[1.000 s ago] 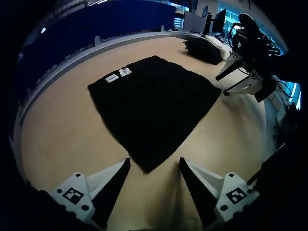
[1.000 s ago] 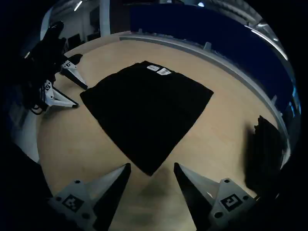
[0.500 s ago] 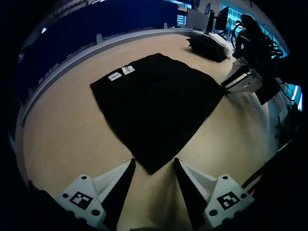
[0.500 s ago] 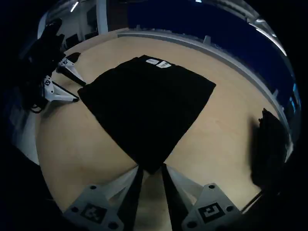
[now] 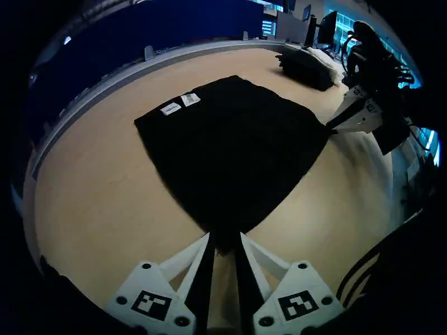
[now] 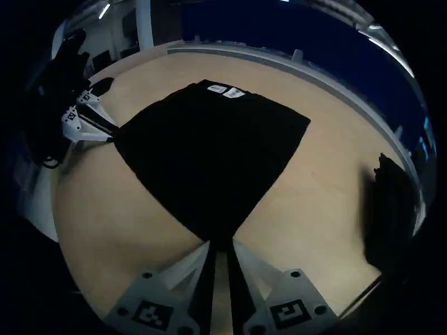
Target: Fold towel
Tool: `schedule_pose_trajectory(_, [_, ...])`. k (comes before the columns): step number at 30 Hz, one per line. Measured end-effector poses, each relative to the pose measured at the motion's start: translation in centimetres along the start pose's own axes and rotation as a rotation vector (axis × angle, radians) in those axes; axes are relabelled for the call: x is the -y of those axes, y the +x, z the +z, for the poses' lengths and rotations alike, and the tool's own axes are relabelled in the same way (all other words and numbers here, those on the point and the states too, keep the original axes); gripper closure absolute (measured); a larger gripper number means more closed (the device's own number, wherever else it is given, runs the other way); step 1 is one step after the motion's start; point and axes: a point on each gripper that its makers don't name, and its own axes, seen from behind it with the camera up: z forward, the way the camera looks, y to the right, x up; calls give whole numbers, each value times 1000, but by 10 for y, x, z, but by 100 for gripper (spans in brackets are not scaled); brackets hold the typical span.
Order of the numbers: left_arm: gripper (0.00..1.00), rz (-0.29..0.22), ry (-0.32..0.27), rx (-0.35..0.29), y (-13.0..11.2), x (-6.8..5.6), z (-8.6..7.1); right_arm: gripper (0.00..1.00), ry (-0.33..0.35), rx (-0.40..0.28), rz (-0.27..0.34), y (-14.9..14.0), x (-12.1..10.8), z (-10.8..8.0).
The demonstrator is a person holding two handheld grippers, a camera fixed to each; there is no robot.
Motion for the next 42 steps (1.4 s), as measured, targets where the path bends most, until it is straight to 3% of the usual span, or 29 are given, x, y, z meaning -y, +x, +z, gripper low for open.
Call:
schedule_pose_trajectory(17, [94, -25, 11, -35, 20, -4, -10, 88, -2, -53, 30, 21, -1, -18])
schedule_pose_trajectory(29, [95, -28, 0, -65, 38, -8, -23, 88, -8, -83, 20, 37, -8, -36])
schedule_pose_trajectory(42, [95, -66, -6, -110, 63, -17, -57, 87, -5, -116, 7, 53, -6, -70])
